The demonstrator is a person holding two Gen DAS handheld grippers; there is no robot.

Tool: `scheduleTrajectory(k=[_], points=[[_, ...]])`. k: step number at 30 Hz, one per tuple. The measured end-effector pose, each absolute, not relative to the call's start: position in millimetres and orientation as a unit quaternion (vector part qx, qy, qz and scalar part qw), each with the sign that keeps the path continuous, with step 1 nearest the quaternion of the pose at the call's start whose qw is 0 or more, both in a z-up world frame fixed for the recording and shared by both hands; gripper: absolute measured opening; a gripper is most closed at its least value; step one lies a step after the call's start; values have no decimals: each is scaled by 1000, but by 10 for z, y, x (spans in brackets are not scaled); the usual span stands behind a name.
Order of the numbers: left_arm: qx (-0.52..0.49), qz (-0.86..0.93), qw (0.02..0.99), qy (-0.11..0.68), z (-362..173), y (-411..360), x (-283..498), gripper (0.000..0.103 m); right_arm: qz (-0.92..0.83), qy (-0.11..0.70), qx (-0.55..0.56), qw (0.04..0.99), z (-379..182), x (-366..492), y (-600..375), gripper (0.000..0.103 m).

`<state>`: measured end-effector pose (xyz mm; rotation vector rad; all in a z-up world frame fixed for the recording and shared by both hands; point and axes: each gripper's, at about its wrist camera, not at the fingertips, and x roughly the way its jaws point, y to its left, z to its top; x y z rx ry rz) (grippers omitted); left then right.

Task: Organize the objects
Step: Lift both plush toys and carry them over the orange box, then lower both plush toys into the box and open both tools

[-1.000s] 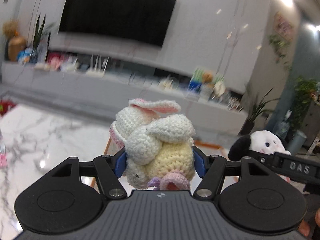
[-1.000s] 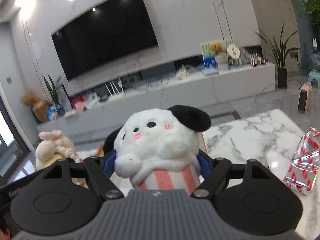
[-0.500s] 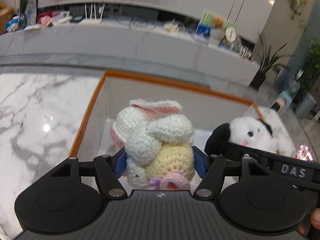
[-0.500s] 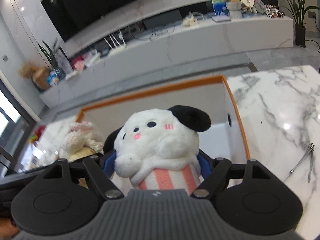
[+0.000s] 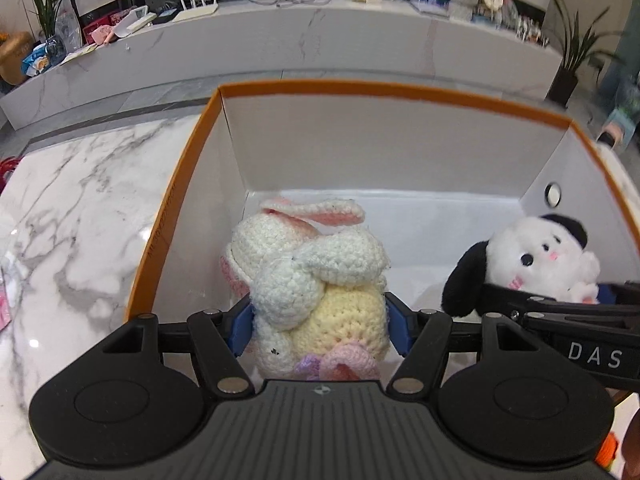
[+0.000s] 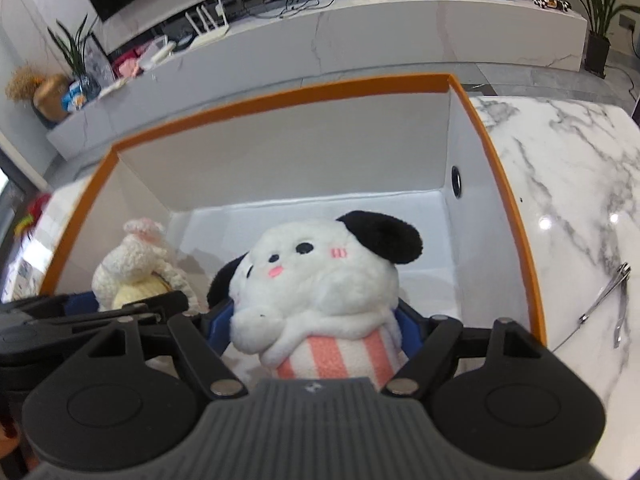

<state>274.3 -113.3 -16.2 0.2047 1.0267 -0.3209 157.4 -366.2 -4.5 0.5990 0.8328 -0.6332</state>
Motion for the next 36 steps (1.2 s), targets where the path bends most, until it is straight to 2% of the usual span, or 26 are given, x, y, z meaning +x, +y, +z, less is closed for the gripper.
scheduleTrajectory(k=[4, 13, 36], points=[[102, -150, 835, 519, -191, -1133, 2766, 75, -288, 412, 270, 821, -66, 1597, -3667, 79], [118, -146, 831, 523, -236, -1141, 2736, 75, -293, 434, 272, 807, -93, 1677, -3690, 77], [83, -158, 825, 537, -242, -996, 2819, 76, -287, 412, 290, 815, -58, 1552, -3678, 79]])
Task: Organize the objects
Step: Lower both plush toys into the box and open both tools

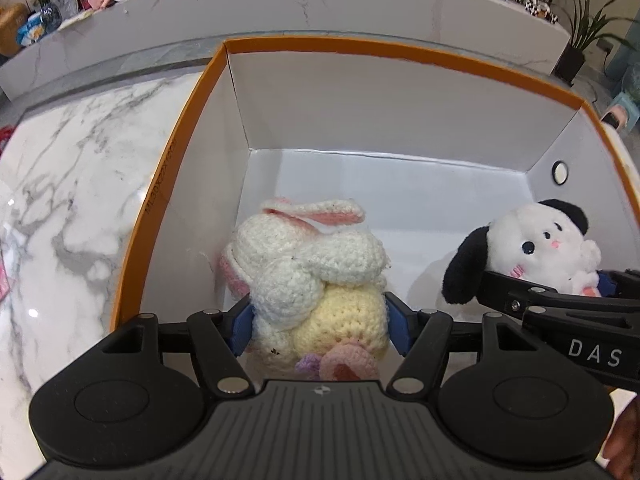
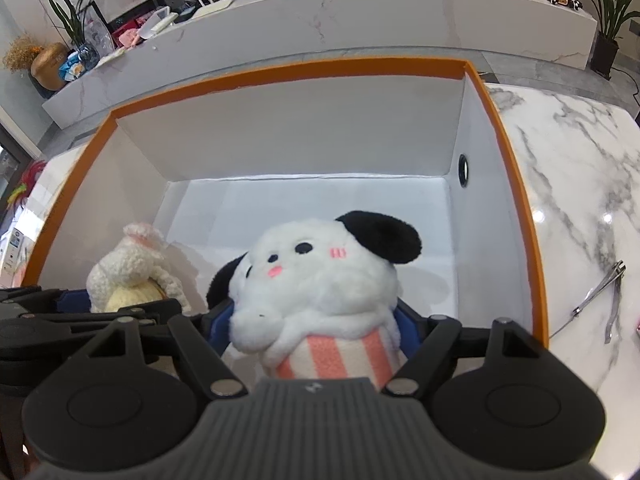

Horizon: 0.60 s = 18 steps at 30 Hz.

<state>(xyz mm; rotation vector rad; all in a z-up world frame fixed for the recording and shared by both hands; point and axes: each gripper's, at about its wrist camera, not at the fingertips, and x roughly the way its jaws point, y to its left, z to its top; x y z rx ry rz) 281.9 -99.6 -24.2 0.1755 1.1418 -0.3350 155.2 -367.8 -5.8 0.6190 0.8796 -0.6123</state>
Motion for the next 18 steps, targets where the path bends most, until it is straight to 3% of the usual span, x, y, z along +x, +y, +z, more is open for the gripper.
scheduleTrajectory(k=[13, 18], points=[[30, -177, 820, 543, -258, -877, 2866, 80, -282, 370, 290, 836, 73, 1491, -3714, 81], [13, -187, 816, 547, -260, -827, 2866, 81, -274, 357, 278, 848, 204, 1460, -3656, 87]])
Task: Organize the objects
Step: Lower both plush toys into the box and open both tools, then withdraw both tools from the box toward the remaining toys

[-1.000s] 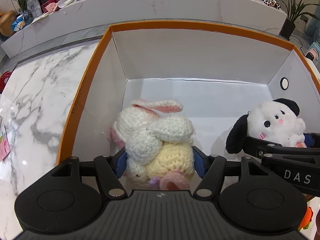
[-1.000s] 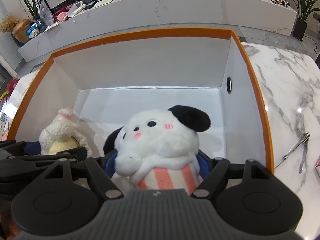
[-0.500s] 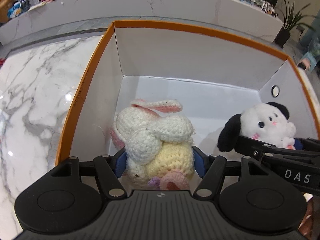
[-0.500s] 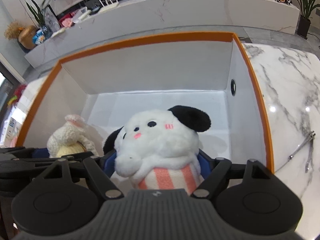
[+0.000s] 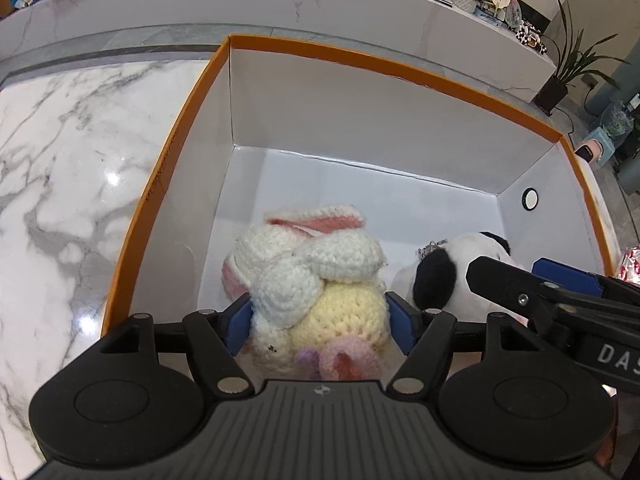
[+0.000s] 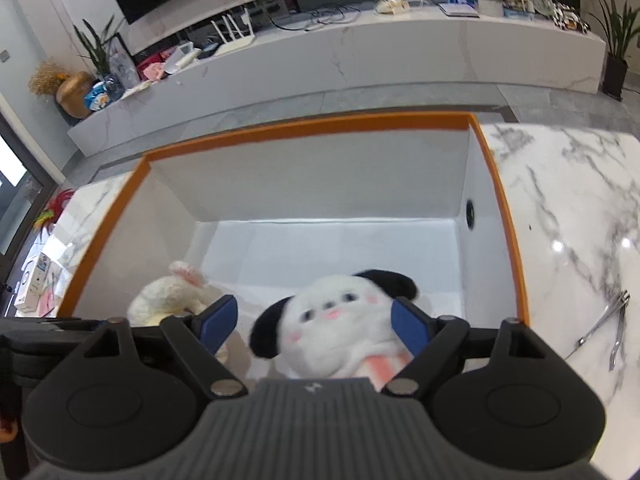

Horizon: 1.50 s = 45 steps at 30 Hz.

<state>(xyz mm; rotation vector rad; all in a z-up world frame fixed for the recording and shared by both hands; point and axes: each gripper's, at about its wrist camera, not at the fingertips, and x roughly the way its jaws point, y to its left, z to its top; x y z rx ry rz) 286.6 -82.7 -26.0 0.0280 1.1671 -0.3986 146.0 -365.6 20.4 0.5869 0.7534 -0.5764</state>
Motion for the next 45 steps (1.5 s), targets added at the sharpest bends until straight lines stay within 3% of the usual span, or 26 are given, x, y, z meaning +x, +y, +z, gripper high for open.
scheduleTrajectory(k=[10, 11, 17, 32, 40, 45], points=[[-7, -202, 826, 527, -160, -759, 2848, 83, -260, 325, 296, 860, 330, 1354, -3633, 94], [-10, -205, 825, 526, -142, -752, 2848, 84, -271, 319, 292, 860, 353, 1352, -3613, 103], [39, -201, 843, 497, -12, -821, 2735, 98, -301, 311, 267, 861, 488, 1230, -3600, 102], [56, -190, 863, 465, 221, -672, 2531, 98, -325, 305, 248, 860, 731, 1024, -3456, 102], [115, -193, 867, 446, 270, -824, 2274, 98, -333, 298, 230, 864, 969, 832, -3180, 102], [126, -200, 870, 433, 357, -854, 2087, 98, -321, 281, 266, 864, 967, 617, -3014, 102]])
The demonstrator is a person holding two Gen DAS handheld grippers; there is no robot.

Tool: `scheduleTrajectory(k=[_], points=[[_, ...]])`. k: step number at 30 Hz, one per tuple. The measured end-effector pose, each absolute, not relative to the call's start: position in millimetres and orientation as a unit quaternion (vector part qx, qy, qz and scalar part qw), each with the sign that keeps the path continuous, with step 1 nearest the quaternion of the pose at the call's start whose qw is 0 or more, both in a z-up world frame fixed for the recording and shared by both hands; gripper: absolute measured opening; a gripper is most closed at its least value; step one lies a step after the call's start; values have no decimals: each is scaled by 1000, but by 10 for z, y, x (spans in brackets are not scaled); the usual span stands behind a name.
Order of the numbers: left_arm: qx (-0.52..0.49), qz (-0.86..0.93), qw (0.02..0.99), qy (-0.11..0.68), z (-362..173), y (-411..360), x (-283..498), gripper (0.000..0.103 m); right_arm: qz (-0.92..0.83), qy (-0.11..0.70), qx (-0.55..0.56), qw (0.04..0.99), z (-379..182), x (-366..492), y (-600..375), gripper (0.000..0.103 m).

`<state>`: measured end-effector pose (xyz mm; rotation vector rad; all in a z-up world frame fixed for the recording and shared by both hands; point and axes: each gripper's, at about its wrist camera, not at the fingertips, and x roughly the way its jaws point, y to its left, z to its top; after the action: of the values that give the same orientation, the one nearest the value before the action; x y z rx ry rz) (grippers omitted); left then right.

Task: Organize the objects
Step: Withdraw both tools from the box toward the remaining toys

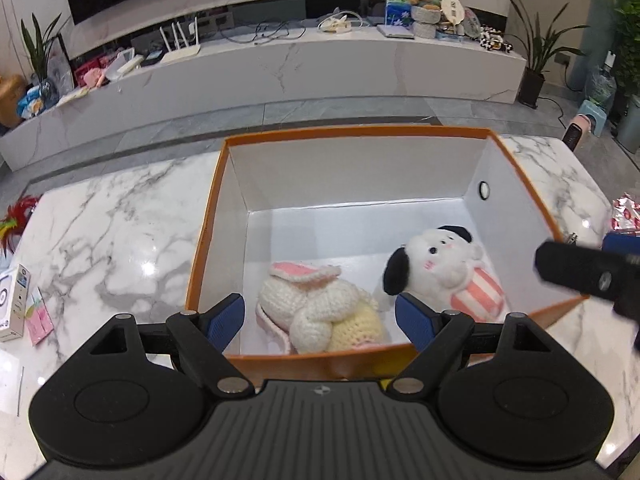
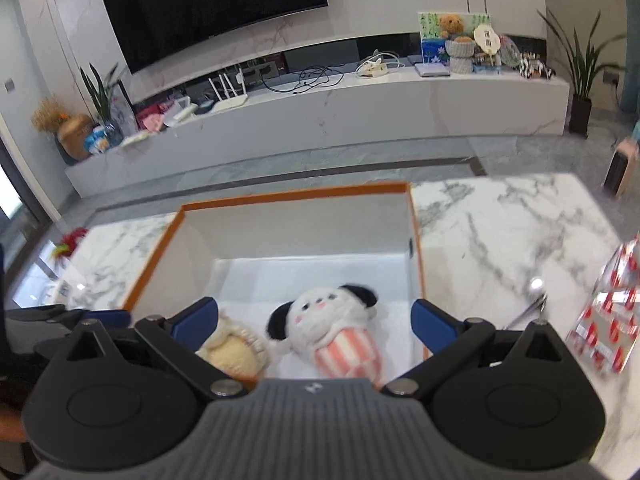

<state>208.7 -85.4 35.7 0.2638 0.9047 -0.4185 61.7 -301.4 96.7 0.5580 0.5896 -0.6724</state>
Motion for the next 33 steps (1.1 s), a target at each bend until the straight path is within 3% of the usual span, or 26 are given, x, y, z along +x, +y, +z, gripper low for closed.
scheduleTrajectory(k=[10, 19, 23, 33], points=[[162, -203, 881, 395, 492, -711, 1523, 98, -326, 275, 249, 870, 1115, 131, -2759, 102], [104, -157, 893, 410, 209, -29, 1155, 98, -347, 289, 246, 857, 956, -389, -2692, 102], [72, -165, 894, 410, 112, 222, 1153, 98, -348, 287, 287, 845, 614, -677, -2589, 102], [74, -199, 904, 372, -70, 249, 1145, 98, -343, 320, 293, 833, 409, -481, -2600, 102]])
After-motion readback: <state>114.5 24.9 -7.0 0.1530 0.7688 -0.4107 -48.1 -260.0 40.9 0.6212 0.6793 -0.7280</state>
